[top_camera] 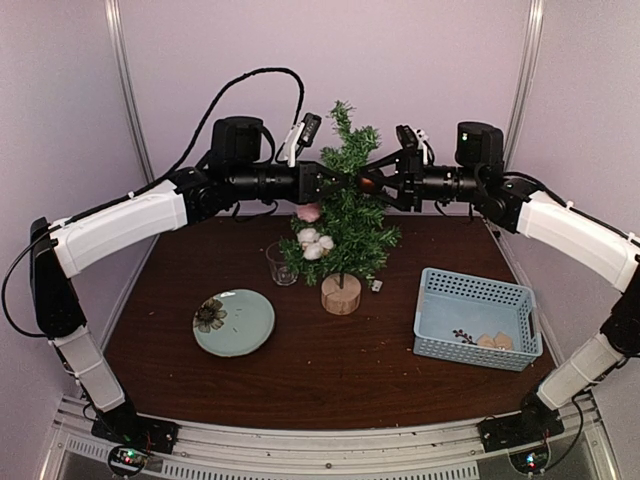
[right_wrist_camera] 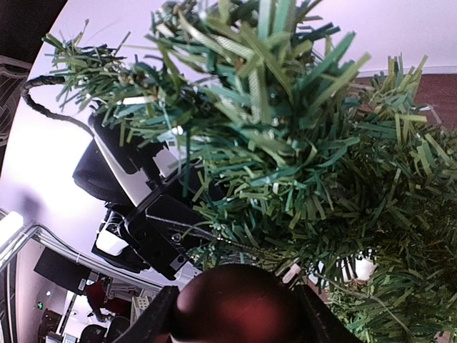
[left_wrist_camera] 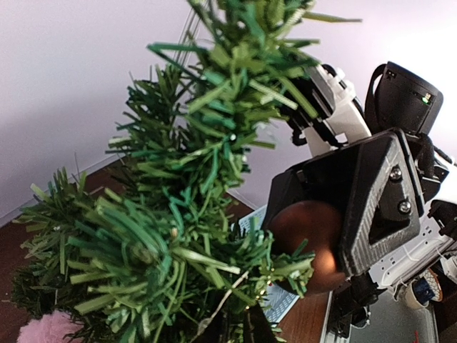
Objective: Decorate the small christmas tree
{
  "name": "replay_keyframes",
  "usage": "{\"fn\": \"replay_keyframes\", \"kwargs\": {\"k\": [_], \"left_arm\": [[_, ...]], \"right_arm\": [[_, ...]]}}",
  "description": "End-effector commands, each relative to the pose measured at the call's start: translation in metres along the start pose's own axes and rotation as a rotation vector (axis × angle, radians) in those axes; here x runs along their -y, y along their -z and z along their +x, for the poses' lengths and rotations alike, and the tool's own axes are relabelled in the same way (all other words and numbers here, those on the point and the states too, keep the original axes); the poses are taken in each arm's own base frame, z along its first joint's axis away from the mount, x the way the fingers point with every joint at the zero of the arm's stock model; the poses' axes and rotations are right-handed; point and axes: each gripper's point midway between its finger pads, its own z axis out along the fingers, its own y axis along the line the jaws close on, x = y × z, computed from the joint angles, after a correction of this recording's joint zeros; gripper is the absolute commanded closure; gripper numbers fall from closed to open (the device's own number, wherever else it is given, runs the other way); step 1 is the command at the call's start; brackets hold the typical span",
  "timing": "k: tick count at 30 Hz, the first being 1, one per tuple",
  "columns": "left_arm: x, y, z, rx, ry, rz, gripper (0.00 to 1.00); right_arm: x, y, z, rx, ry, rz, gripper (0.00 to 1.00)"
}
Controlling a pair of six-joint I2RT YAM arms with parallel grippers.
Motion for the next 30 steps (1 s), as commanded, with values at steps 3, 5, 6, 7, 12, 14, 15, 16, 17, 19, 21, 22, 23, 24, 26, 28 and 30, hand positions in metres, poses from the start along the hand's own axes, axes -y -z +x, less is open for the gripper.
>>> {"fn": "replay_keyframes", "kwargs": {"k": [3,5,6,7,12,14,15,16,17,19,21,22,23,24,26,28,30], "left_arm": [[0.005,0.003,-0.013,0.036,-0.037,0.020,0.91],[0.006,0.003,-0.014,0.041,-0.040,0.019,0.91],[0.005,0.004,-0.015,0.043,-0.039,0.015,0.91],[0.005,0.004,-0.015,0.041,-0.040,0.015,0.90],[0.005,0.006,-0.013,0.039,-0.041,0.010,0.83],[0.006,0.007,-0.013,0.039,-0.046,0.013,0.82],[0.006,0.007,-0.012,0.039,-0.046,0.013,0.81],[0.007,0.008,-0.013,0.040,-0.048,0.014,0.80],[0.007,0.008,-0.013,0.039,-0.050,0.015,0.78],[0.008,0.010,-0.013,0.040,-0.050,0.014,0.74],[0.007,0.012,-0.011,0.038,-0.050,0.008,0.69],[0.006,0.014,-0.010,0.037,-0.050,0.002,0.67],[0.006,0.015,-0.009,0.035,-0.049,-0.005,0.67],[0.005,0.017,-0.007,0.034,-0.049,-0.013,0.67],[0.003,0.019,-0.004,0.030,-0.046,-0.026,0.67],[0.003,0.022,-0.003,0.030,-0.046,-0.034,0.67],[0.002,0.023,-0.002,0.030,-0.044,-0.041,0.67]], "right_arm": [[-0.001,0.008,-0.003,0.031,0.032,0.017,0.56],[0.001,0.008,-0.002,0.028,0.031,0.023,0.54],[0.001,0.008,-0.001,0.027,0.030,0.025,0.52],[0.003,0.008,0.000,0.025,0.025,0.029,0.49],[0.004,0.011,0.002,0.033,0.028,0.038,0.38],[0.003,0.011,0.002,0.036,0.034,0.037,0.34],[0.002,0.012,0.001,0.037,0.037,0.034,0.33],[0.002,0.012,0.001,0.038,0.038,0.032,0.33],[0.001,0.012,0.001,0.039,0.039,0.032,0.33],[0.000,0.013,0.001,0.039,0.043,0.028,0.32],[-0.001,0.014,0.001,0.042,0.044,0.032,0.32],[0.000,0.014,0.001,0.042,0.046,0.035,0.32],[0.000,0.015,0.001,0.044,0.049,0.036,0.32],[0.001,0.015,0.002,0.044,0.050,0.040,0.32],[0.001,0.015,0.003,0.042,0.053,0.042,0.32],[0.000,0.015,0.003,0.039,0.058,0.039,0.32],[-0.003,0.016,0.003,0.039,0.066,0.031,0.32]]}}
